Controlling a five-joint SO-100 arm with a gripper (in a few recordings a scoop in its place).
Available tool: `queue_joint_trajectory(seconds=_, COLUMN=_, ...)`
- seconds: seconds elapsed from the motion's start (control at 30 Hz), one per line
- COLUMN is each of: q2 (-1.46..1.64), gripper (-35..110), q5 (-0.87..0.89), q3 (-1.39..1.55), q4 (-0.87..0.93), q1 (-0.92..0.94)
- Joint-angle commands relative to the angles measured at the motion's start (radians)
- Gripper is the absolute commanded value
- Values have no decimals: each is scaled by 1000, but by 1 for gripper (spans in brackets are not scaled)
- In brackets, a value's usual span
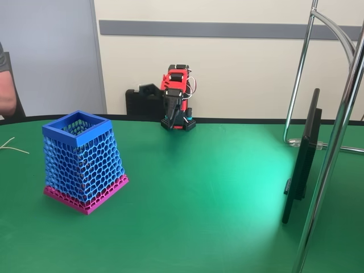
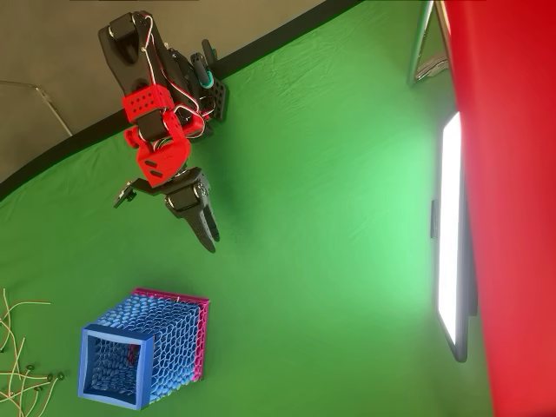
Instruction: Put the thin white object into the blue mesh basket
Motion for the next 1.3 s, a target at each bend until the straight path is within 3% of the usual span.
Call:
queue_joint_trajectory(seconds=0.0, q2=72, gripper=23, q5=-15, q3=49, q4=15, q1=-23)
queue_joint_trajectory(seconds=0.63, q2=339, gripper=22, q5=58, q3=114, q4=350, q1=-66)
queue_joint_trajectory(seconds=1.27, q2=339, gripper=18, q5=55, q3=114, q4=377, q1=-81)
